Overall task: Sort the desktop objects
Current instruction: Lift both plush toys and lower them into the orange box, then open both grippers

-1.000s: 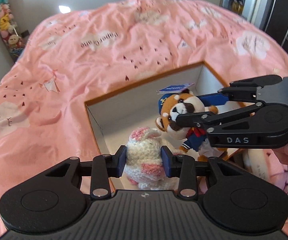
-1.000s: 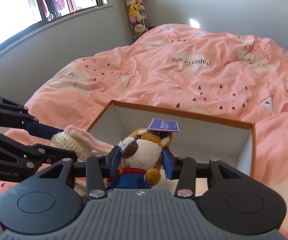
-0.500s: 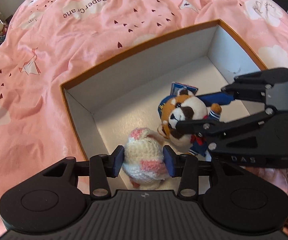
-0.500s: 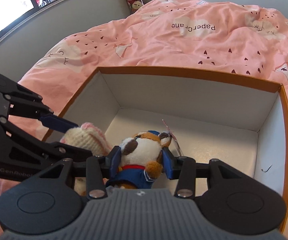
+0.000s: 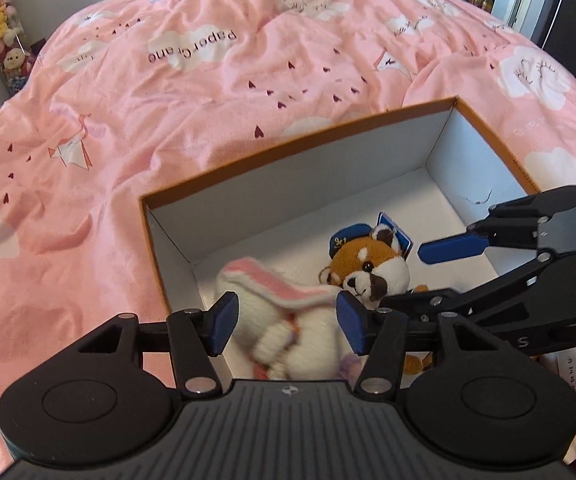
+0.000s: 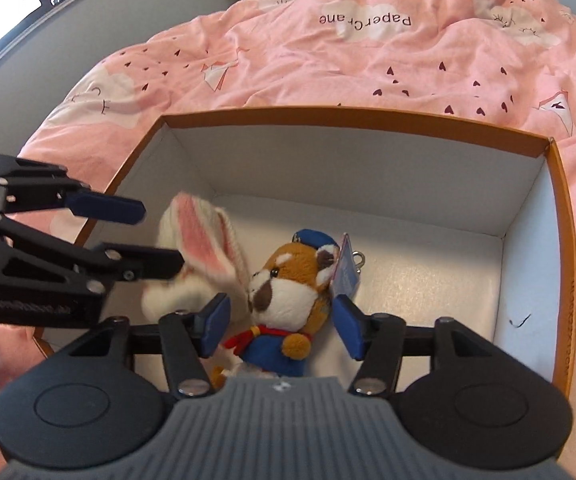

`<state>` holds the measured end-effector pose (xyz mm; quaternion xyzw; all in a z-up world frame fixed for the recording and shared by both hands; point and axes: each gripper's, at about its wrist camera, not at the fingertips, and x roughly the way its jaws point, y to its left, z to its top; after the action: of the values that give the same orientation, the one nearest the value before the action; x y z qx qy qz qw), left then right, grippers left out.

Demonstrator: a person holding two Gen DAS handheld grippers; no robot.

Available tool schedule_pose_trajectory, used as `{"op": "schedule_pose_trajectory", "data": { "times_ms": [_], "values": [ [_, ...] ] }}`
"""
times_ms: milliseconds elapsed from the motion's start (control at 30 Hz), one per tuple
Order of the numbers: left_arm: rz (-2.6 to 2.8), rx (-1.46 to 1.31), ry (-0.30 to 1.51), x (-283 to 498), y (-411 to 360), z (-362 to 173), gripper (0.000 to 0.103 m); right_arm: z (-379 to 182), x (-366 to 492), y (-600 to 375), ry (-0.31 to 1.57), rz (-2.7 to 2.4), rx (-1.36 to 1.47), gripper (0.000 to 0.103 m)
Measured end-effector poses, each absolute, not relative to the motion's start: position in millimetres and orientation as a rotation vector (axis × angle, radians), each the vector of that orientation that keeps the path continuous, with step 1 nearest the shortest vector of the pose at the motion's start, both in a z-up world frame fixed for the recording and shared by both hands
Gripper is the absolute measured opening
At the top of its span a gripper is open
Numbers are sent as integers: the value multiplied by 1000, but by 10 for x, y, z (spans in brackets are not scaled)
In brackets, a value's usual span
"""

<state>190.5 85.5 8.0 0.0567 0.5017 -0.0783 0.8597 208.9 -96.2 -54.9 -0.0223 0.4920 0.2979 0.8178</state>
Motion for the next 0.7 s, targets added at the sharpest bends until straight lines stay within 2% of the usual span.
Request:
{"op": "schedule_pose_trajectory", "data": {
  "times_ms": [100, 233, 300, 367, 467, 700],
  "values": [
    [-162, 92, 1004, 1805, 928, 222, 64, -600, 2101, -877, 1110, 638, -87, 65],
    [-119, 83, 973, 1668, 1039, 367, 64, -717, 2126, -744, 1195, 638, -131, 63],
    [-124, 89, 986, 1623, 1075, 398, 64, -765, 2163, -696, 1213, 617, -144, 46],
    [-153, 96, 988, 1592, 1070, 414, 64, -787, 2222, -684, 1225, 600, -120, 41],
    [-179, 138, 988, 1573, 985, 379, 64, -767, 2281, -662, 1212, 589, -112, 37],
    [-203, 238, 1032, 1686, 806, 139, 63, -743, 2496, -572, 1187, 632, -132, 35]
  ]
}}
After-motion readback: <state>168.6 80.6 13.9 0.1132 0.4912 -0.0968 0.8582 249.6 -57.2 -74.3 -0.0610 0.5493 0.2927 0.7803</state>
